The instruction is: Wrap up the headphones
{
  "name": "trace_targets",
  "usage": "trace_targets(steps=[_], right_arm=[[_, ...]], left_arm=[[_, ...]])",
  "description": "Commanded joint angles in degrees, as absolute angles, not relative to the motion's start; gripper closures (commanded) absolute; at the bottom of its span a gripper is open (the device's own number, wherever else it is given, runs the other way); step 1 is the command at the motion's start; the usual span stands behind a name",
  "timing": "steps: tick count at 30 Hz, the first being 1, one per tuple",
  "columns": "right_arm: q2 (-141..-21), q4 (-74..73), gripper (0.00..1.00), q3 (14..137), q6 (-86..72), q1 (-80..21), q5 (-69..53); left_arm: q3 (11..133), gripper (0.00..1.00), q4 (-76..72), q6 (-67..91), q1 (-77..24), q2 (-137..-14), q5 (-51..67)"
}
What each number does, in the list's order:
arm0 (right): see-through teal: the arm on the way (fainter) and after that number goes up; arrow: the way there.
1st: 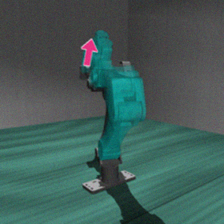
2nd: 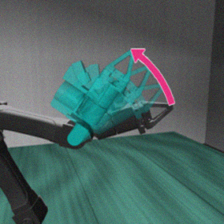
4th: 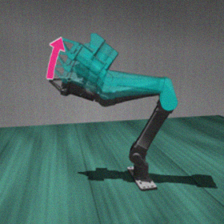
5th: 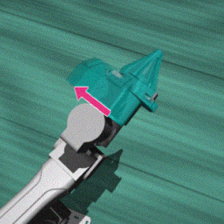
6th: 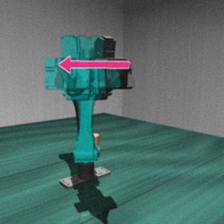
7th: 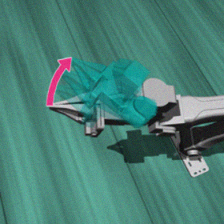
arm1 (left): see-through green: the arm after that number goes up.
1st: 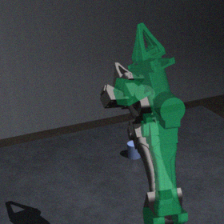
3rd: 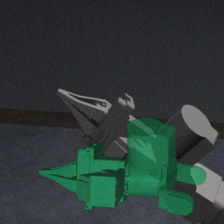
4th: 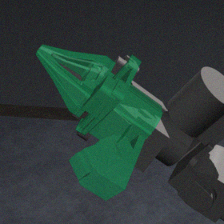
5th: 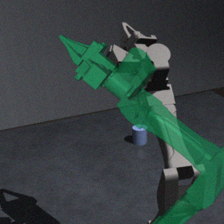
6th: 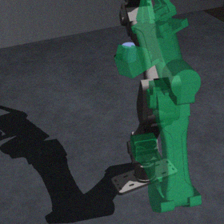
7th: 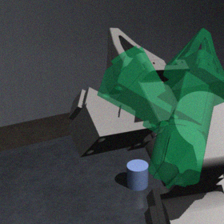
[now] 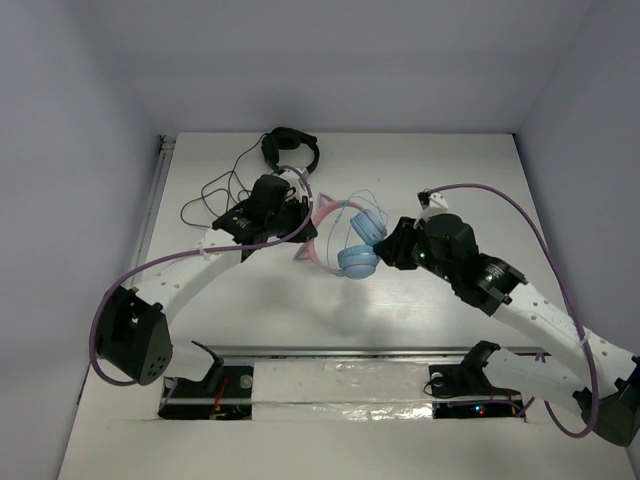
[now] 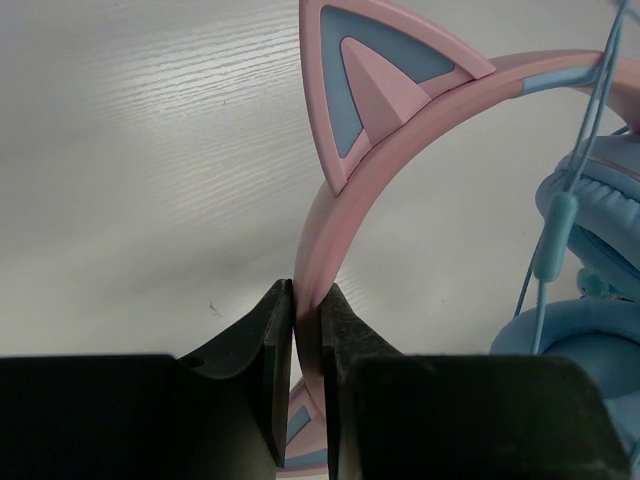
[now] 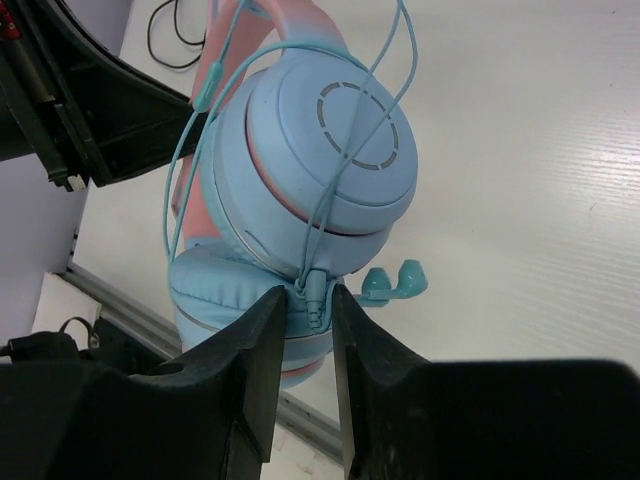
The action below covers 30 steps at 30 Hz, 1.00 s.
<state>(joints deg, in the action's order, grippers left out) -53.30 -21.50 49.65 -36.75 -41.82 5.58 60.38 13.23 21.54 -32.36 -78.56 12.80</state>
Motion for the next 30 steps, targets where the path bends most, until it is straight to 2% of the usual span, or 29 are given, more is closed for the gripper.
trace_targets(steps=[1, 7, 12, 15, 19, 26, 30], right_arm=[[-53.61, -16.88, 0.7, 48.35, -37.0, -43.07, 6.86], [-51.6, -16.08, 0.87, 47.11, -38.58, -43.07, 7.99], [-50.54, -18.54, 0.91, 47.81, -38.67, -43.07, 8.35], [-49.49, -19.68, 0.97, 47.81, -38.58, -43.07, 6.86], [-47.38, -22.67, 1.0, 48.6, -38.5, -43.07, 4.22], [-43.94, -27.68, 1.0, 50.97, -37.88, -43.07, 6.24], [-44.3, -27.34, 1.0, 51.5, -37.79, -43.07, 3.35]], left_arm=[[61.08, 1.0, 8.26, 24.08, -33.66, -75.06, 17.66], [61.17, 1.0, 8.17, 24.34, -34.19, -75.15, 18.1], [62.31, 1.0, 8.61, 24.0, -34.19, -75.41, 17.75], [63.8, 1.0, 9.4, 23.12, -34.19, -76.37, 17.93], [64.86, 1.0, 11.07, 21.54, -32.87, -77.87, 18.1], [63.9, 1.0, 10.55, 20.74, -30.23, -78.31, 19.86], [63.46, 1.0, 10.11, 20.65, -28.84, -78.75, 21.26]])
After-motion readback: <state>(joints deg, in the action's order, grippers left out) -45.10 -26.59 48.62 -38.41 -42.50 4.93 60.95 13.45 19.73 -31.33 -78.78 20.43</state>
